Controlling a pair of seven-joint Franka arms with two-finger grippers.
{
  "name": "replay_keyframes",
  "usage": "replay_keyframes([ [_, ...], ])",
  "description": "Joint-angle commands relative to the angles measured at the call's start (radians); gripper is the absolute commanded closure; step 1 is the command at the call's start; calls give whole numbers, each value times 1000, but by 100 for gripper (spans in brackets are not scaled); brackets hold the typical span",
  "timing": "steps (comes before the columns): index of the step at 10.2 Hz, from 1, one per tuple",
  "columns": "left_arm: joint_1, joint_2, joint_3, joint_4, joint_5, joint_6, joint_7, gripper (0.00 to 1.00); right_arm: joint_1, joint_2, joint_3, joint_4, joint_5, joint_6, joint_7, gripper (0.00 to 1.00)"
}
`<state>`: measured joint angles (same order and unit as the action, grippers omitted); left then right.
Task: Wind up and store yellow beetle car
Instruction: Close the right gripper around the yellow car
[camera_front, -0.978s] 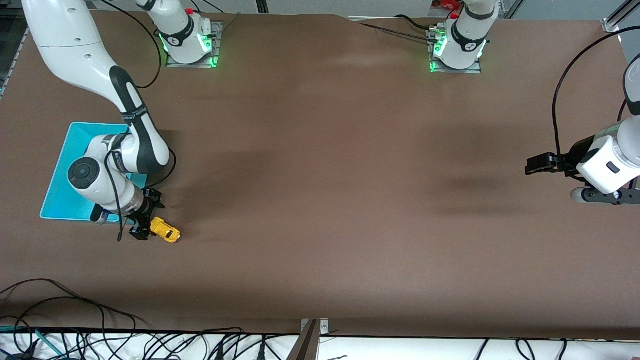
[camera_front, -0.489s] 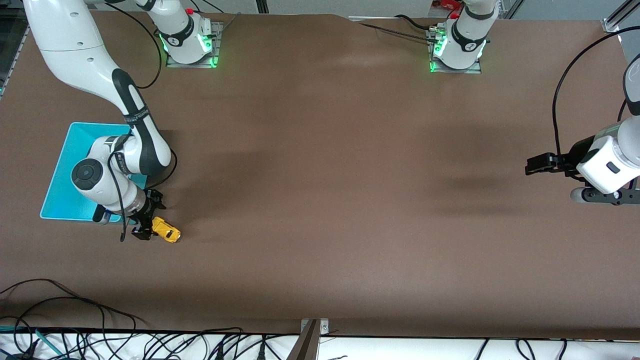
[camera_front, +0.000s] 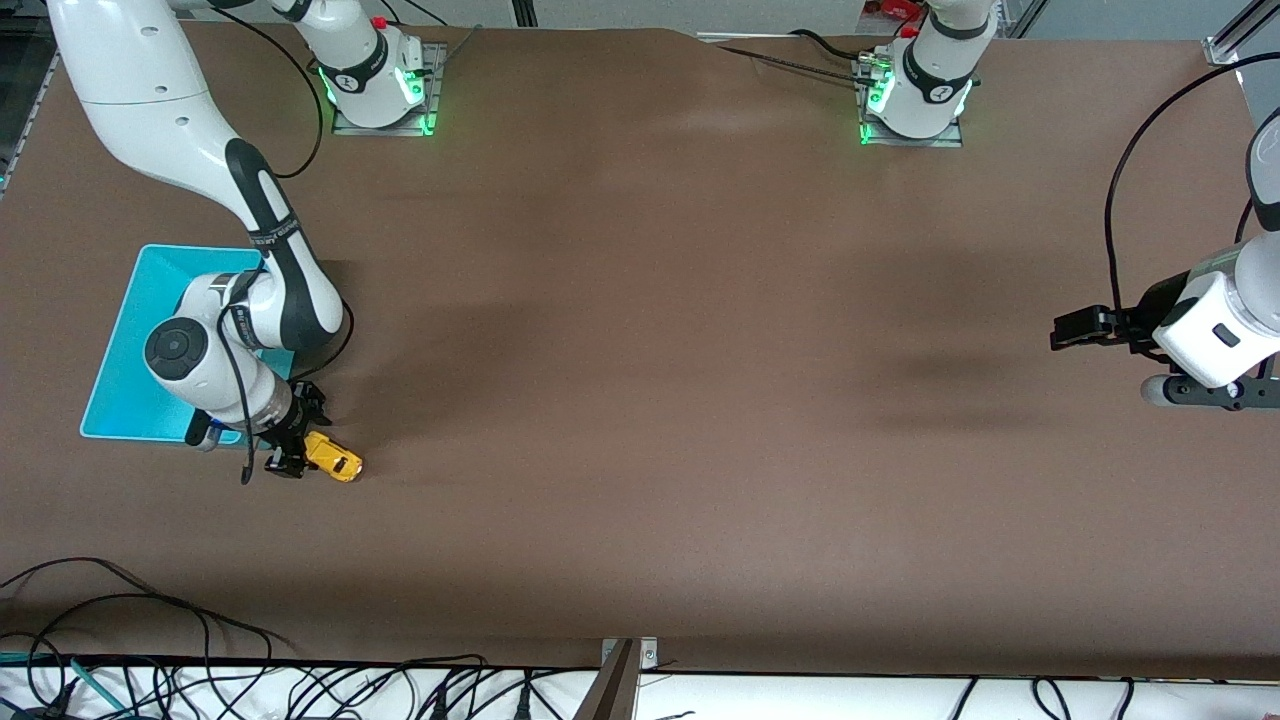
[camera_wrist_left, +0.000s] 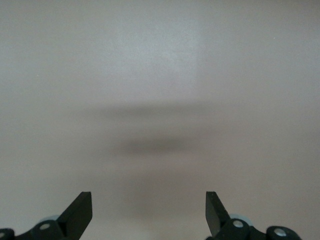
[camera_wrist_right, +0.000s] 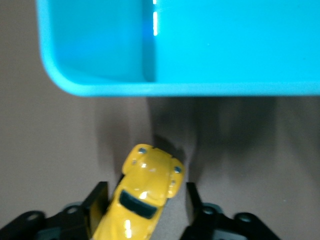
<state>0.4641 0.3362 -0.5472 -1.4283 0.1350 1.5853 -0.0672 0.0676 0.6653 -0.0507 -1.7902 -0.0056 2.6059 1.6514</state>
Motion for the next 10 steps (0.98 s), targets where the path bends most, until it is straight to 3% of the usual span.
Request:
replay_keyframes([
  [1, -1, 3, 4, 15, -6, -13, 27, 0, -2, -4, 2, 9, -31, 0, -14, 98],
  [6, -1, 3, 4, 15, -6, -13, 27, 0, 3, -52, 2, 23, -36, -18, -21, 100],
  [10, -1, 4, 4, 15, -6, -13, 27, 0, 5, -189, 6, 28, -51, -144, -22, 100],
])
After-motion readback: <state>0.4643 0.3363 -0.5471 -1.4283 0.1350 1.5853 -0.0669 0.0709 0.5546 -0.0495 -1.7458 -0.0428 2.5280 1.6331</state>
